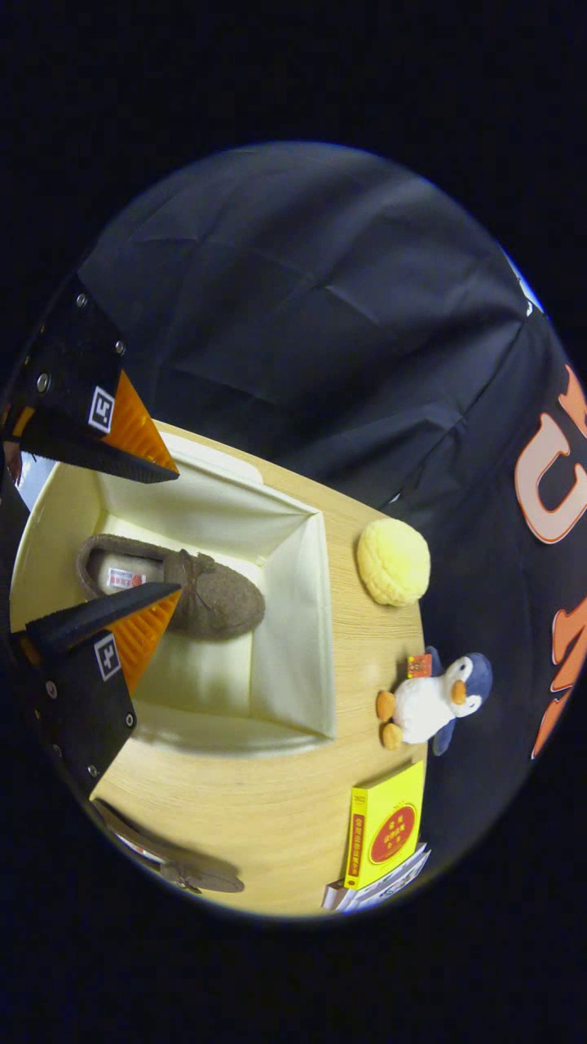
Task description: Open the storage box then place both shoes into the box .Put the left shoe in first, then the right shoe, with the right side of both shoes facing outward in a uniform manner.
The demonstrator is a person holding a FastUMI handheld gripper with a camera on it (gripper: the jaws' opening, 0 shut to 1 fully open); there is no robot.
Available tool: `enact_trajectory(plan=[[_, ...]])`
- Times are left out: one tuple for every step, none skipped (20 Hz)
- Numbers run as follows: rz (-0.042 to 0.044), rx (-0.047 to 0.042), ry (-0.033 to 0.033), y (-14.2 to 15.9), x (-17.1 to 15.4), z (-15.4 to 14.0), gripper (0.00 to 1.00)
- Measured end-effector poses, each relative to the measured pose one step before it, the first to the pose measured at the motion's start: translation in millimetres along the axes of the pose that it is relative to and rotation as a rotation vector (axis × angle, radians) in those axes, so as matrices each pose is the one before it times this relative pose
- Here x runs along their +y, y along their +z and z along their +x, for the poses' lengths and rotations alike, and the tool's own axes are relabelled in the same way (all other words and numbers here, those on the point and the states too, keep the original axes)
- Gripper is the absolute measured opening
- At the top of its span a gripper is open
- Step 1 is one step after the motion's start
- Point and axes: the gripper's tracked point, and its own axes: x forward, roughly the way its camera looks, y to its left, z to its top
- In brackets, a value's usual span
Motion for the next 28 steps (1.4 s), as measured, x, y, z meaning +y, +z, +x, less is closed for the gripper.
enact_trajectory(plan=[[-0.00447,-0.02544,-0.00854,3.99,-9.69,-11.43,0.79],[-0.00483,-0.02666,-0.01670,5.15,-13.58,-10.56,0.82],[-0.00783,-0.02383,-0.02550,4.36,-17.43,-9.39,0.88],[-0.00488,-0.01613,-0.03256,1.88,-20.19,-10.01,0.91],[-0.00146,-0.01547,-0.02717,0.56,-18.46,-9.63,0.96],[0.00313,-0.01736,-0.01817,2.11,-16.60,-8.93,0.97],[0.00382,-0.01877,-0.01795,0.89,-17.98,-10.04,0.97],[0.00582,-0.01905,-0.01831,0.52,-17.61,-9.27,0.98],[0.00531,-0.01816,-0.02046,-0.23,-19.00,-8.33,0.98],[0.00387,-0.00918,-0.03029,-3.14,-22.26,-5.24,0.98],[0.00338,0.00580,-0.02932,-8.11,-22.05,-4.49,0.98],[0.00541,0.00902,-0.03337,-9.01,-22.12,-3.21,0.98],[0.00542,0.01100,-0.02623,-8.69,-19.59,-3.20,0.97],[0.00359,0.00863,-0.02769,-8.01,-17.80,-0.81,0.97],[0.00505,0.00899,-0.02396,-6.94,-16.26,1.13,0.98],[0.00220,0.01089,-0.01812,-7.67,-12.64,1.84,0.97],[0.00231,0.01118,-0.01666,-7.59,-12.03,1.90,0.97],[0.00006,0.00896,-0.01195,-6.81,-9.68,2.16,0.97],[-0.00177,0.00917,-0.01147,-6.86,-8.94,3.20,0.97],[-0.00097,0.01241,-0.00855,-7.63,-7.45,3.10,0.97],[0.00111,0.01280,-0.00666,-7.20,-6.14,3.95,0.97],[0.00292,0.01178,-0.00863,-6.27,-6.61,4.04,0.96],[0.00220,0.00919,-0.00526,-5.36,-5.42,4.43,0.95],[-0.00127,0.00514,-0.00685,-4.88,-4.58,5.42,0.93],[-0.00669,0.00266,-0.00870,-3.42,-4.90,6.12,0.91],[-0.00690,0.00127,-0.01897,-2.94,-8.65,6.38,0.89],[0.00258,-0.01272,-0.01825,0.82,-6.82,6.97,0.86],[0.00456,-0.01351,-0.00649,2.63,-2.53,7.00,0.84]])
